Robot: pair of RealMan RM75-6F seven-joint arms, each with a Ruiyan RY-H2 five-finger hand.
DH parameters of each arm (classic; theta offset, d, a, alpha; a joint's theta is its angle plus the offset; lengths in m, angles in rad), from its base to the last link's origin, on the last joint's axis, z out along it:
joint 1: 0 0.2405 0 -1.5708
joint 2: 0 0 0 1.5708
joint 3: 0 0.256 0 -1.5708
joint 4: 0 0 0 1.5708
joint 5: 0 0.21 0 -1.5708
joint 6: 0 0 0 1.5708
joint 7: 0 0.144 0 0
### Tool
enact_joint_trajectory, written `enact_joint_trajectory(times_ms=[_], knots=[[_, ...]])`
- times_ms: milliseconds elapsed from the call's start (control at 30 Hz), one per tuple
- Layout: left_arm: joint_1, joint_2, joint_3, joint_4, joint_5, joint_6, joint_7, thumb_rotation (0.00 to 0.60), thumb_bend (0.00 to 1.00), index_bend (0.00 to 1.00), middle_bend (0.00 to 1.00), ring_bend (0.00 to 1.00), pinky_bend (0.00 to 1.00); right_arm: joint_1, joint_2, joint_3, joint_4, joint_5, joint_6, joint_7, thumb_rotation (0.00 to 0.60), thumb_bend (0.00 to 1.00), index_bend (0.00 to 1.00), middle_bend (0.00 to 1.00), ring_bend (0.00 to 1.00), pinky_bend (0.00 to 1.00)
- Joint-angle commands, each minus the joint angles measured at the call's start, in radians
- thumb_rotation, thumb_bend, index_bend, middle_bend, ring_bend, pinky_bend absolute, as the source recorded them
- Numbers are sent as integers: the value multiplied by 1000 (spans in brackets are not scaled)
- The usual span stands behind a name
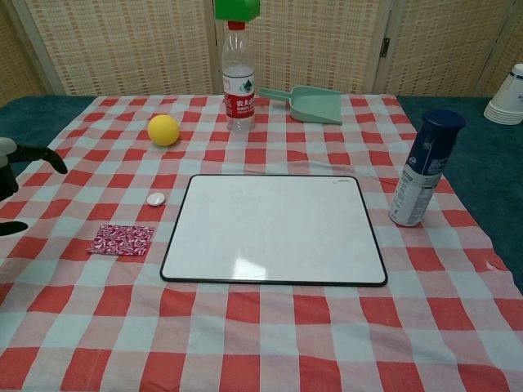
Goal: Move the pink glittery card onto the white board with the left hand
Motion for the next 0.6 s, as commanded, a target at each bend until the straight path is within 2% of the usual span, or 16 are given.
enact_joint_trajectory(times_ms=[33,333,600], knots=[[-29,-53,-61,-102,-189,20,111,600,252,285,1000,1000,1000,-1,1,0,0,1,0,4,600,0,0,110,0,1],[-67,-171,-36,-34,-210,48,164,600,253,281,1000,1000,1000,1,5,-2,0,-3,-2,12,600,0,0,110,0,1],[-88,-212,-66,-72,-310,88,204,600,253,342,1000,1000,1000,4,8,-2,1,1,-9,18,600,0,0,110,0,1]])
